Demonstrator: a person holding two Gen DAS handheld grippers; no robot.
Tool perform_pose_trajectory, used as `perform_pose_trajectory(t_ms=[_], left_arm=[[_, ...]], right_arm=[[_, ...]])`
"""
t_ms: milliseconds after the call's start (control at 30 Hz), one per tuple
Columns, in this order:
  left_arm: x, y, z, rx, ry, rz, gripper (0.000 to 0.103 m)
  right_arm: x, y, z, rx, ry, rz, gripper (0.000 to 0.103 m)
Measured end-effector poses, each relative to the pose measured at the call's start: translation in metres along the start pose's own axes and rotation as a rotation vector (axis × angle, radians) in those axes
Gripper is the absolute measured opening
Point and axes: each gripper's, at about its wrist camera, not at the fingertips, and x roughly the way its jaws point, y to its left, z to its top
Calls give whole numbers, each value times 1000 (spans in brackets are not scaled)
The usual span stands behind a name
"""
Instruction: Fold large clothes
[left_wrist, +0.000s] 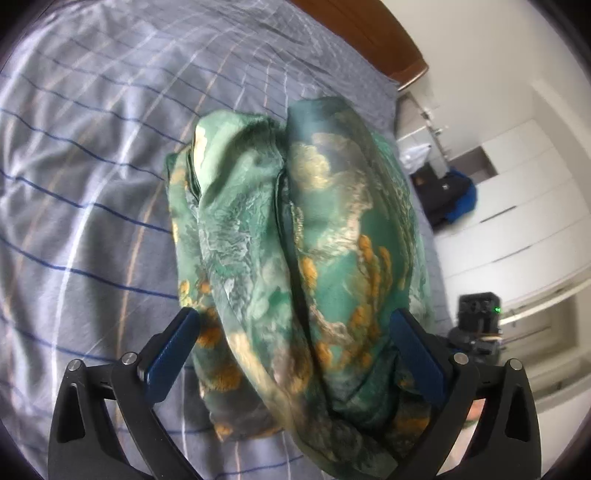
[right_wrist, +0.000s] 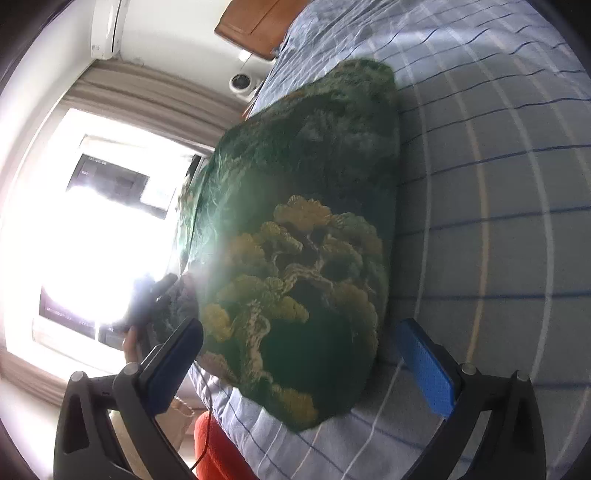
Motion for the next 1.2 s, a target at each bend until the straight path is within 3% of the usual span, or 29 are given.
perform_pose_trajectory(t_ms=[133, 200, 267, 367, 400, 433, 533, 633, 833, 933, 1000, 1100, 1133, 1167, 1200], left_arm=[[30, 16, 4, -21, 58, 23, 103], [47, 30, 4, -88, 99, -7, 103], [54, 38, 3, -131, 100, -38, 103], [60, 36, 3, -132, 84, -27, 103], [61, 34, 3, -125, 78, -18, 96], [63, 30, 2, -121, 75, -17, 81], [54, 19, -4, -95, 51, 13, 62], [39, 8, -8, -73, 19, -4, 55], [13, -30, -15, 0, -50, -34, 54], [8, -53, -9, 59, -90, -41, 54], [17, -67, -4, 88, -105, -35, 58], [54, -69, -3, 98, -119, 40, 82], [63, -63, -9, 88, -116, 70, 82], [73, -61, -15, 84, -109, 102, 82], [74, -59, -23, 91, -118, 120, 82]], right_arm=[[30, -10, 11, 23, 29, 69, 103], [47, -21, 16, 39, 29, 70, 103], [57, -34, 18, 95, 24, 109, 103], [67, -44, 23, 168, 39, 113, 103], [70, -42, 26, 168, 55, 99, 103], [71, -39, 29, 153, 67, 83, 103], [69, -3, 33, -37, 72, -57, 95], [67, 40, 24, -241, 67, -185, 88], [39, 104, 6, -494, -65, -239, 87], [20, 110, 13, -525, -118, -218, 87], [3, 101, 20, -514, -146, -192, 87], [-5, 68, 32, -411, -138, -156, 95], [-7, 51, 35, -363, -128, -169, 103], [-7, 34, 36, -315, -117, -215, 103], [-7, 15, 34, -275, -86, -310, 103]])
